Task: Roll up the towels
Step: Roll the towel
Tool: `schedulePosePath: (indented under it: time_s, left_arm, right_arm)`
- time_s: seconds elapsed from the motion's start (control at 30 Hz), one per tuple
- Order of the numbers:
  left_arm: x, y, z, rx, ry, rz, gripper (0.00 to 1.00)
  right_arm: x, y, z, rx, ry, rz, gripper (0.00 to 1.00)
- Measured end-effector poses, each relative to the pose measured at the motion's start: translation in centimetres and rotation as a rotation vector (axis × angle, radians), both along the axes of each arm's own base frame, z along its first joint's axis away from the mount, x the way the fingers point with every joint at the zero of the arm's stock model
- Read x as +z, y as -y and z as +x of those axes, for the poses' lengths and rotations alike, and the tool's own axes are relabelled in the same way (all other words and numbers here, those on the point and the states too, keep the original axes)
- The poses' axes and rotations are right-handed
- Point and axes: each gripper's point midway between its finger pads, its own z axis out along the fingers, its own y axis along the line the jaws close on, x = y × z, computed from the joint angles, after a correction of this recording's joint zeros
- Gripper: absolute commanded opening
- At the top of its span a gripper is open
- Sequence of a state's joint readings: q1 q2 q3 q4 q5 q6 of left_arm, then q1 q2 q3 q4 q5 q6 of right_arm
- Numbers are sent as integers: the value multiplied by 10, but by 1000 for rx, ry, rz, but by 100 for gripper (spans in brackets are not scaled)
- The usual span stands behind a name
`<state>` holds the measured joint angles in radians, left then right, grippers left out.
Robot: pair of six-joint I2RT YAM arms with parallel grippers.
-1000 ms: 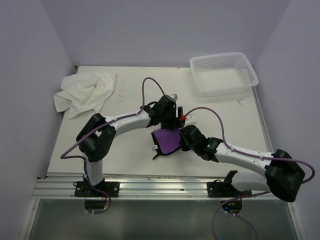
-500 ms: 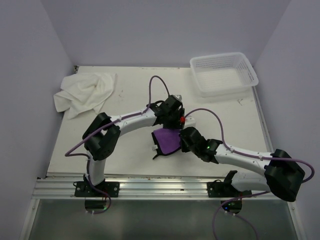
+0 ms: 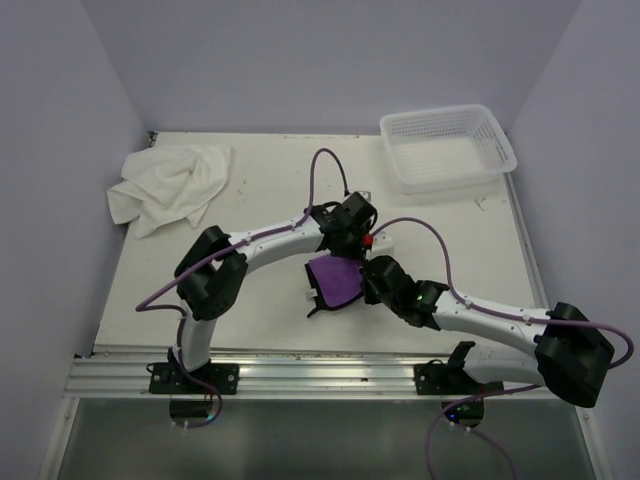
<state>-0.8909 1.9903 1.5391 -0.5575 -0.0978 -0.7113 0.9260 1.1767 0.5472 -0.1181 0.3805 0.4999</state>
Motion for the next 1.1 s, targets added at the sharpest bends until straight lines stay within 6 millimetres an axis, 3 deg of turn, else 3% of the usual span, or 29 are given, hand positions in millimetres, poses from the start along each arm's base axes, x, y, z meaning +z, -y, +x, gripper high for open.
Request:
schedulePosePath:
  time_s: [0.6,0.9,1.1]
  left_arm:
    - [-3,-3,4,-5,14,42,21]
    - [-24,-13,-7,37,-15,36,10]
    - [-25,-18,-14,83,-2,-26,5]
  right_arm:
    - [-1,2,-1,-8,11,-6,0]
    - [-2,0,-5,6,12,-16,0]
    - [-6,5,-8,3,5,-47,0]
